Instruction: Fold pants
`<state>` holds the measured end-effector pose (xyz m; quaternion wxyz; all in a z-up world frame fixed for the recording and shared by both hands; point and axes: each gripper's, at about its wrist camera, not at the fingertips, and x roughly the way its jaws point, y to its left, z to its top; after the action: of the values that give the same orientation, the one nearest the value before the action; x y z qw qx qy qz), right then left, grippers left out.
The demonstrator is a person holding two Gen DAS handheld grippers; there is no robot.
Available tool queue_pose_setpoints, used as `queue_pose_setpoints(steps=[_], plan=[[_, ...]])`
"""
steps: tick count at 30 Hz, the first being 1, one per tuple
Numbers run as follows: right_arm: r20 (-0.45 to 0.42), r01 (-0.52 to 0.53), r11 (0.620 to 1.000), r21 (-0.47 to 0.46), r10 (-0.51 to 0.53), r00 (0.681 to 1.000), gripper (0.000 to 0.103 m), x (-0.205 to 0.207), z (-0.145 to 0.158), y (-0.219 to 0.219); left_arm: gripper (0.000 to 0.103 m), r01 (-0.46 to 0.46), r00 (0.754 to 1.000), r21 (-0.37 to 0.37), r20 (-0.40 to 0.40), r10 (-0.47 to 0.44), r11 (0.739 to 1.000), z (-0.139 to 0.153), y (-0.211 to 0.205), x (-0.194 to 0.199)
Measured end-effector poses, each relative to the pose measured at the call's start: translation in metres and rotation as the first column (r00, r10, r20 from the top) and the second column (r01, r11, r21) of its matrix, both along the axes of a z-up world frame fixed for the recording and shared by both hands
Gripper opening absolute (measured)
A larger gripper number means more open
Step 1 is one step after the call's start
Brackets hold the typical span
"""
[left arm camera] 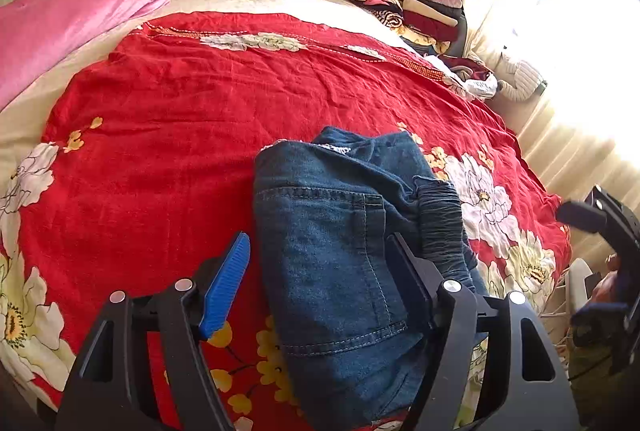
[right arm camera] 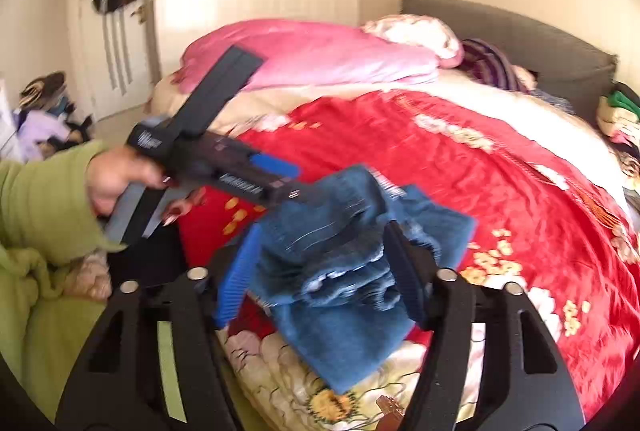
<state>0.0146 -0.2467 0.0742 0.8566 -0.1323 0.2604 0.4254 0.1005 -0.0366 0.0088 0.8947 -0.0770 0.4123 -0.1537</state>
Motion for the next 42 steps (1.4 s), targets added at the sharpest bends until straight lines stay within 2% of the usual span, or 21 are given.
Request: queue_pose_setpoints(steps=[2,11,12,13,19,24,26,28,30,32,35,38,39,40,41,42], plan=[[-0.002,0.045,0.999,0.026,-0.045,0.999,0.070,0.007,0.003,-0.006,0.076,-0.004,1.000,0.001,0.007,0.004,1.000,0.002,0.001,-0.001],[-0.024,0.210,0.977,0.044,-0.209,0.978,0.081,0.031,-0.006,-0.031,0.076,-0.022,1.000,0.019,0.018,0.022,1.000,0.002,0.003,-0.001],[-0.016,0.228,0.973,0.033,-0.228,0.974,0.084,0.031,-0.007,-0.033,0.080,-0.024,1.000,0.023,0.017,0.024,0.999,0.002,0.003,-0.001],[-0.014,0.241,0.970,0.027,-0.241,0.970,0.084,0.033,-0.009,-0.034,0.089,-0.028,0.999,0.026,0.018,0.028,0.999,0.001,0.004,-0.001],[-0.076,0.316,0.949,-0.023,-0.317,0.945,0.085,0.051,-0.028,-0.035,0.090,-0.035,0.999,0.042,0.016,0.034,0.998,-0.004,0.004,0.000],[-0.187,0.361,0.930,-0.066,-0.367,0.911,0.085,0.071,-0.052,-0.036,0.090,-0.038,0.999,0.045,-0.009,0.038,0.998,-0.015,0.004,0.004],[-0.239,0.367,0.927,-0.073,-0.374,0.896,0.082,0.078,-0.062,-0.037,0.090,-0.037,0.999,0.042,-0.019,0.038,0.998,-0.020,0.003,0.006],[-0.301,0.380,0.922,-0.075,-0.384,0.873,0.071,0.087,-0.074,-0.038,0.090,-0.038,0.999,0.038,-0.033,0.039,0.999,-0.026,0.003,0.008],[-0.360,0.382,0.922,-0.064,-0.378,0.853,0.066,0.095,-0.085,-0.039,0.090,-0.032,0.998,0.032,-0.051,0.034,0.999,-0.033,0.001,0.011],[-0.427,0.382,0.923,-0.046,-0.363,0.828,0.064,0.104,-0.097,-0.039,0.090,-0.024,0.998,0.029,-0.063,0.026,0.999,-0.039,-0.001,0.014],[-0.472,0.372,0.928,-0.019,-0.337,0.815,0.060,0.112,-0.109,-0.039,0.089,-0.018,0.998,0.028,-0.067,0.020,0.999,-0.044,-0.004,0.017],[-0.498,0.354,0.935,0.014,-0.300,0.814,0.054,0.118,-0.115,-0.034,0.077,-0.008,0.998,0.019,-0.067,0.009,1.000,-0.045,-0.007,0.019],[-0.498,0.345,0.939,0.016,-0.291,0.817,0.050,0.120,-0.116,-0.031,0.069,-0.001,0.998,0.010,-0.067,0.002,1.000,-0.045,-0.009,0.019],[-0.493,0.330,0.944,0.016,-0.280,0.824,0.044,0.120,-0.117,-0.028,0.060,0.006,0.998,-0.001,-0.070,-0.006,1.000,-0.045,-0.010,0.020],[-0.488,0.317,0.948,0.019,-0.268,0.831,0.040,0.121,-0.117,-0.025,0.057,0.010,0.997,-0.007,-0.073,-0.011,1.000,-0.045,-0.011,0.021],[-0.487,0.305,0.952,0.022,-0.256,0.835,0.031,0.121,-0.117,-0.022,0.052,0.012,0.997,-0.006,-0.072,-0.013,1.000,-0.045,-0.013,0.021]])
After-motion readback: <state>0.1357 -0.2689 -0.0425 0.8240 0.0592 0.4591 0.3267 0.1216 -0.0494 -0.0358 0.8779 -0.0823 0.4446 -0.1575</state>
